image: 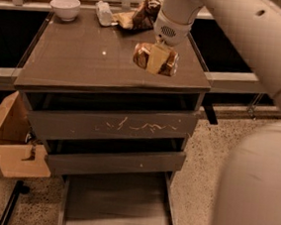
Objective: Place orange can into bottom drawer
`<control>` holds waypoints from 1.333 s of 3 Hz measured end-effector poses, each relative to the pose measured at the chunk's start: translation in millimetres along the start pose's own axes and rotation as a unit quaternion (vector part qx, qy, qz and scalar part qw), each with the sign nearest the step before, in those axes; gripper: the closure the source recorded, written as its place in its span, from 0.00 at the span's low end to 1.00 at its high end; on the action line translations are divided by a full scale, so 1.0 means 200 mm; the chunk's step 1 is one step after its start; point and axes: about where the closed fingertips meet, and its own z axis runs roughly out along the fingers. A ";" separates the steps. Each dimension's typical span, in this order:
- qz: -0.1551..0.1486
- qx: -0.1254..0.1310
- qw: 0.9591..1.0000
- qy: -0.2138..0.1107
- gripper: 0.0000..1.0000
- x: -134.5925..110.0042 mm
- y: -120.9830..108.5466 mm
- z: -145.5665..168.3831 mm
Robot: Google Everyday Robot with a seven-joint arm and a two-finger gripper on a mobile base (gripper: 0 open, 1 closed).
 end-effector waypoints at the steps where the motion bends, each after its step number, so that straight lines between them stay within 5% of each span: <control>1: 0.016 0.022 0.999 -0.025 1.00 0.12 0.18 -0.15; 2: 0.038 0.033 0.995 -0.085 1.00 0.22 0.44 -0.17; 3: 0.023 0.006 0.991 -0.135 1.00 0.22 0.48 0.10; 4: 0.020 0.012 0.990 -0.139 1.00 0.21 0.46 0.09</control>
Offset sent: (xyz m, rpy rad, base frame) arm -0.1410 -0.0078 -0.0556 0.2505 -0.1948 -0.1009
